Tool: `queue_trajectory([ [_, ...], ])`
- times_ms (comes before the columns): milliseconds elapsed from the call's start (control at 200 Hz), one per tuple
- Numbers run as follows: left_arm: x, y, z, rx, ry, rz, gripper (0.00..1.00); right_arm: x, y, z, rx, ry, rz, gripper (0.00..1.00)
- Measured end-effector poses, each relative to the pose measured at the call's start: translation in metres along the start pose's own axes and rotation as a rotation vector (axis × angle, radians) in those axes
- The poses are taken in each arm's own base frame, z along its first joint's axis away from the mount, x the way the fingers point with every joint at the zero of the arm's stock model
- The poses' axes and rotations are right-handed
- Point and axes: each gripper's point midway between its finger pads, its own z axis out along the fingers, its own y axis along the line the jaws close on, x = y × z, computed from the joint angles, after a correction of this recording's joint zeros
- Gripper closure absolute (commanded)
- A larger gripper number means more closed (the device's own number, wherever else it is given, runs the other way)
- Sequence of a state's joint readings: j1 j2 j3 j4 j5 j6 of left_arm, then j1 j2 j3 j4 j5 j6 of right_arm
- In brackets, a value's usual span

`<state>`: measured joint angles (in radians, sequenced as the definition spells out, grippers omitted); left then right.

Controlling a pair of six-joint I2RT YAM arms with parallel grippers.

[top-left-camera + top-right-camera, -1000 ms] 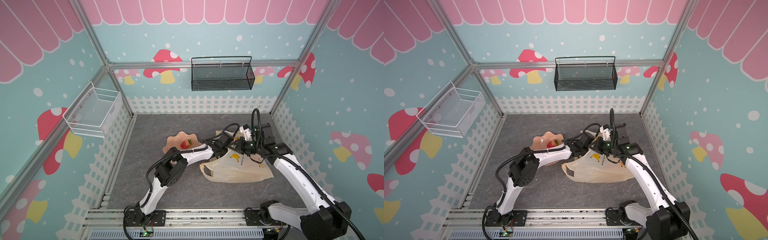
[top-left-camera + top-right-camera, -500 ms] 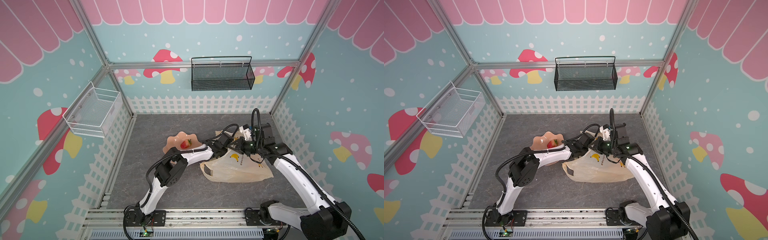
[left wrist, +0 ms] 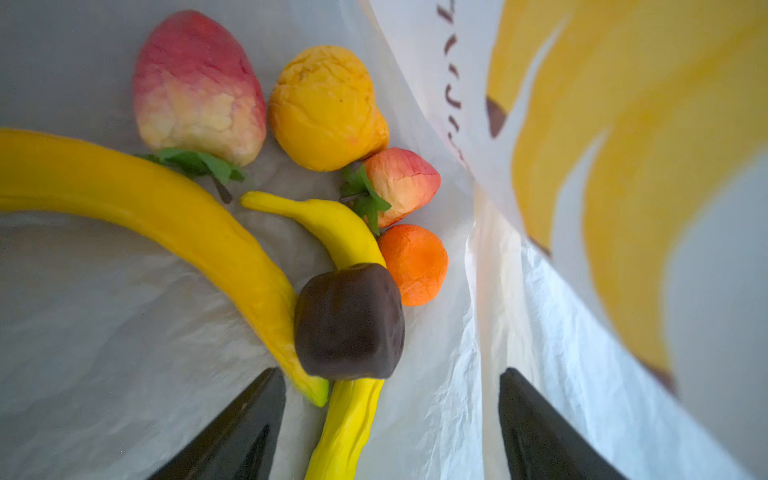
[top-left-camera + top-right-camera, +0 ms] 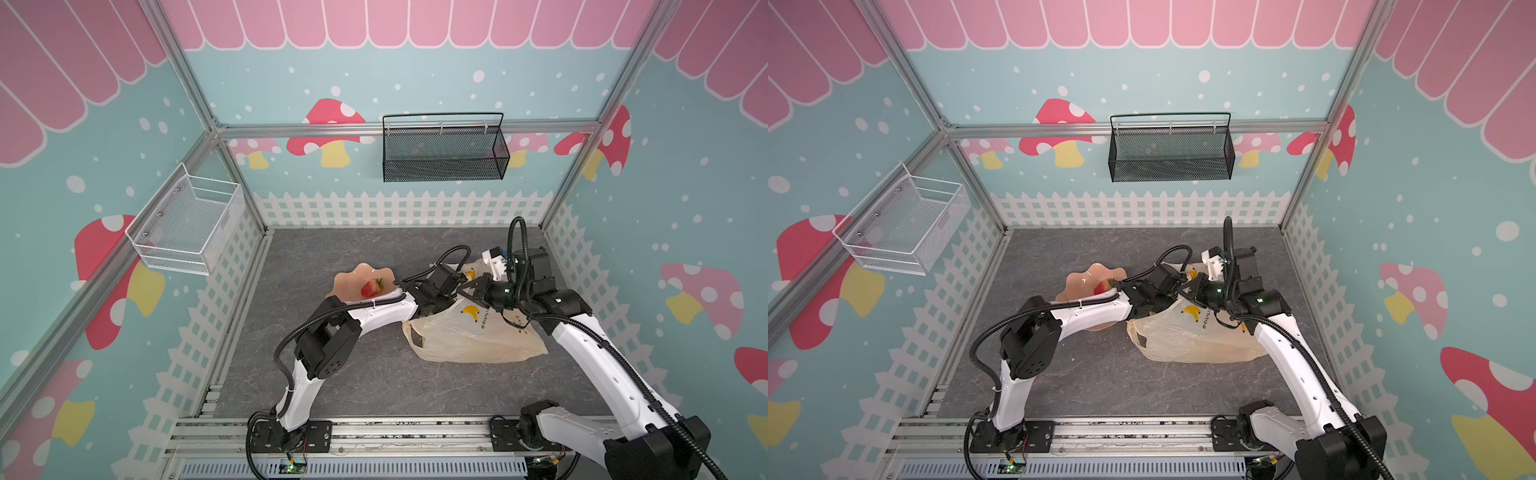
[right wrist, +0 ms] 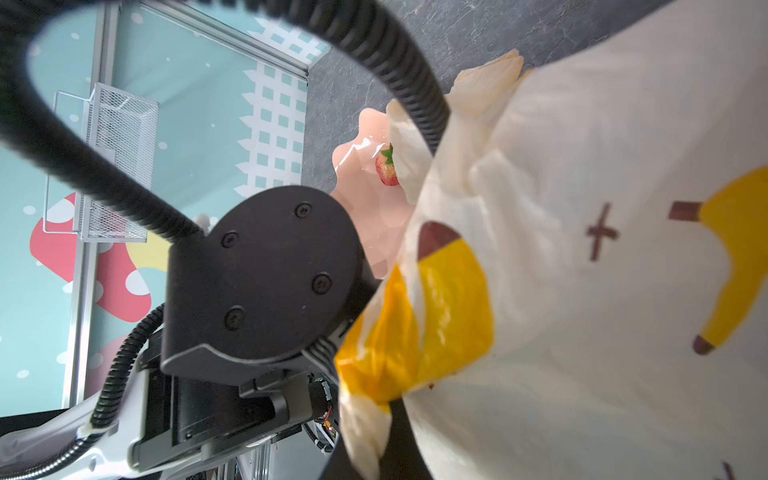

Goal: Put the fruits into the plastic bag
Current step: 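Open the left gripper to release the plum onto the bananas, then lift the open left gripper out of the bag over the bowl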

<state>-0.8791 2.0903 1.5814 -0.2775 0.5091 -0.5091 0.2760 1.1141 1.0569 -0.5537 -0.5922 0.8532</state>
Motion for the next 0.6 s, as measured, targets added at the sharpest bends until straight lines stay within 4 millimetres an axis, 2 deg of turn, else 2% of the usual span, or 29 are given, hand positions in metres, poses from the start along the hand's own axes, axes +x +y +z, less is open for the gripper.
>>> queue_trajectory([
  [220, 0.001, 0.012, -0.010, -0.070, -0.010, 0.006, 0.19, 0.002, -0.002, 0.000, 0.002, 0.001, 0.007, 1.00],
  [375, 0.008, 0.022, -0.016, -0.120, 0.001, 0.012, 0.19, 0.002, -0.003, 0.001, 0.004, 0.004, 0.009, 1.00],
  [600, 0.006, 0.033, -0.038, -0.209, -0.020, 0.009, 0.20, 0.002, -0.003, 0.002, 0.005, 0.005, 0.010, 1.00],
])
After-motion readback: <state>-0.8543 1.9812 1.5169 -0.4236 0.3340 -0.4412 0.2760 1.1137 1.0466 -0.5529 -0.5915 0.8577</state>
